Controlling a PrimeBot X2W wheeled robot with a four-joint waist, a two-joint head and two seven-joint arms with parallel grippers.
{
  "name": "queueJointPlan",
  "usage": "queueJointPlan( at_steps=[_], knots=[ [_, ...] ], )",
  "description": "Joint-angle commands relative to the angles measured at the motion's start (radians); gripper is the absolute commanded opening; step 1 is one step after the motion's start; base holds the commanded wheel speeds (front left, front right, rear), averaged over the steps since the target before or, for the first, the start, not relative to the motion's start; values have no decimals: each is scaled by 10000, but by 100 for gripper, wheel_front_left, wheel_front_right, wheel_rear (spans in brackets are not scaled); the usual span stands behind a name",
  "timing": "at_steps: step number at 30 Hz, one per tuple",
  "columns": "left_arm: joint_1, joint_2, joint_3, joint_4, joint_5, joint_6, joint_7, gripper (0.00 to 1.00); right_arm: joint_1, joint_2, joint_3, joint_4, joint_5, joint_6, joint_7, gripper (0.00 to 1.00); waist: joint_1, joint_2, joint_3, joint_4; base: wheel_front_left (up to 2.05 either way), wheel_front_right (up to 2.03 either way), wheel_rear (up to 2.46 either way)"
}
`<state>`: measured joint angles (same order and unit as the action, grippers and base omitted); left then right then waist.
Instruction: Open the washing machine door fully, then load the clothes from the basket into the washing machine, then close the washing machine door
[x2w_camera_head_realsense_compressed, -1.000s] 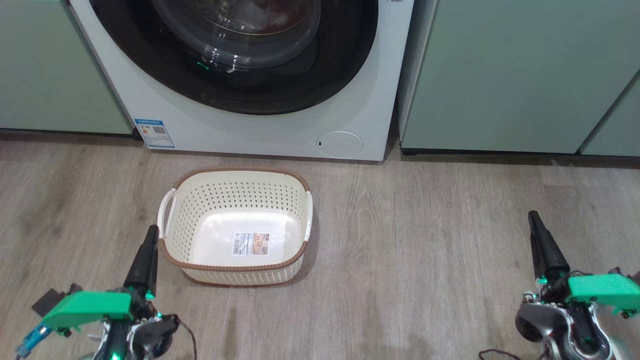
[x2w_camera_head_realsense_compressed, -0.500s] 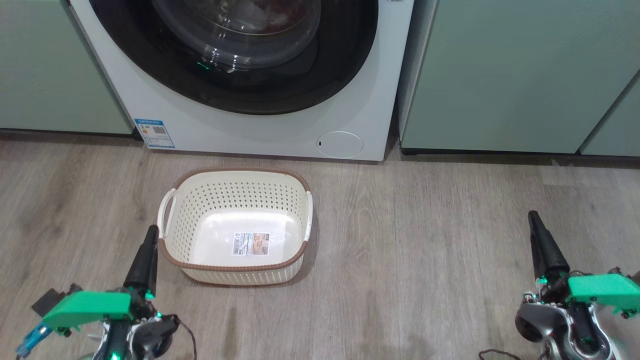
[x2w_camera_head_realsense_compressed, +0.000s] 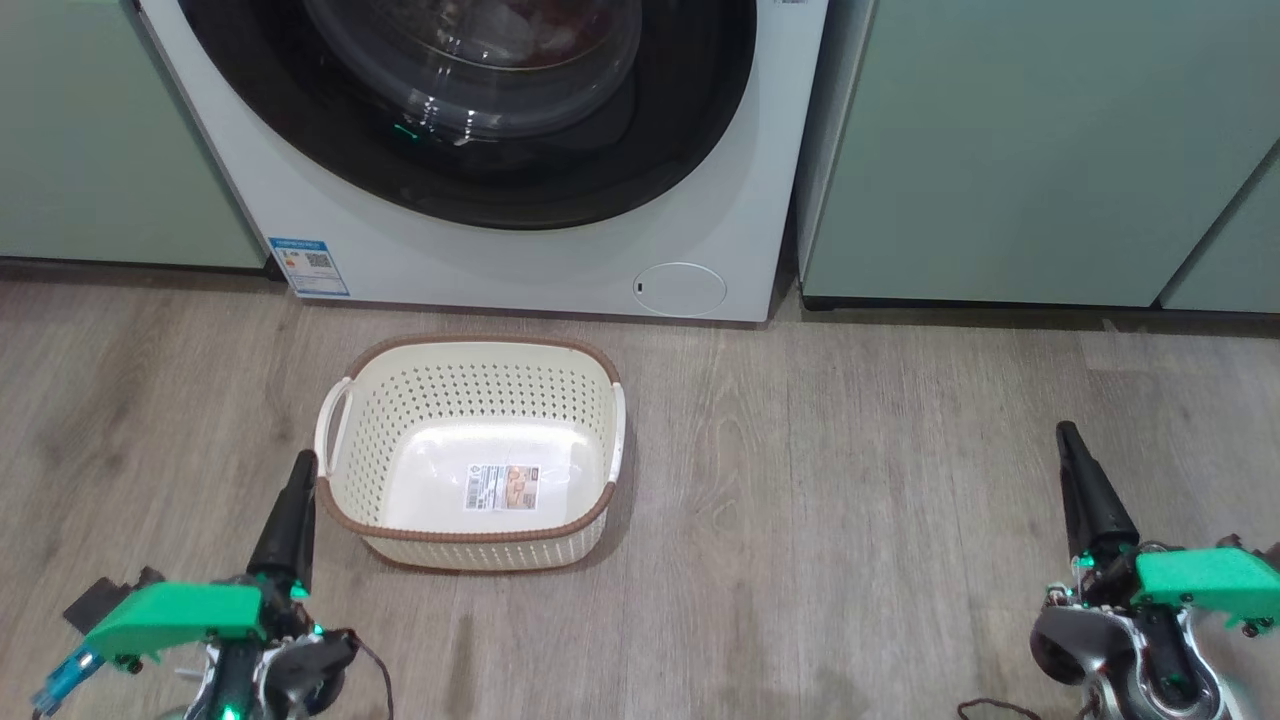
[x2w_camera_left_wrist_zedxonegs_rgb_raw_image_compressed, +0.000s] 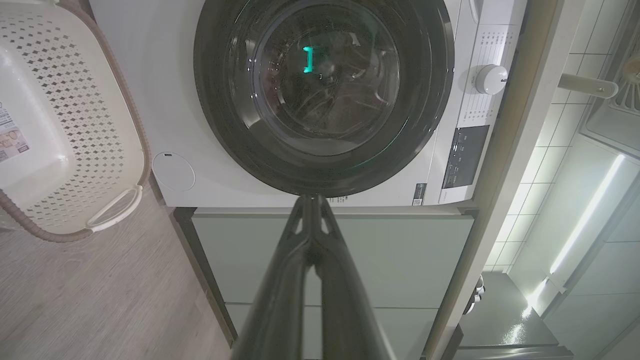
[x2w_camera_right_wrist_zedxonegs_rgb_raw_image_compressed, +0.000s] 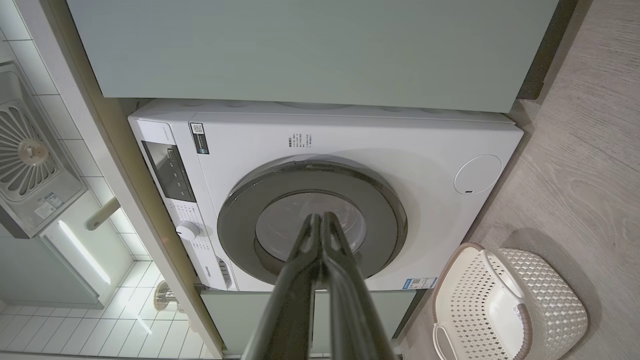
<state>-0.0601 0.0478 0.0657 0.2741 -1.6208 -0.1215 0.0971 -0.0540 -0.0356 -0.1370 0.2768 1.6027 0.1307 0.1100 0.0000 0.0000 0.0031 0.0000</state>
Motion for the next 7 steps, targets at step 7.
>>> queueJointPlan(
  at_steps=[7],
  knots=[
    [-470,105,375,-293,34,-92,76,0,-539,-146,233,-320,60,0,32,0,0,0,0,0,0,0,0]
  ],
)
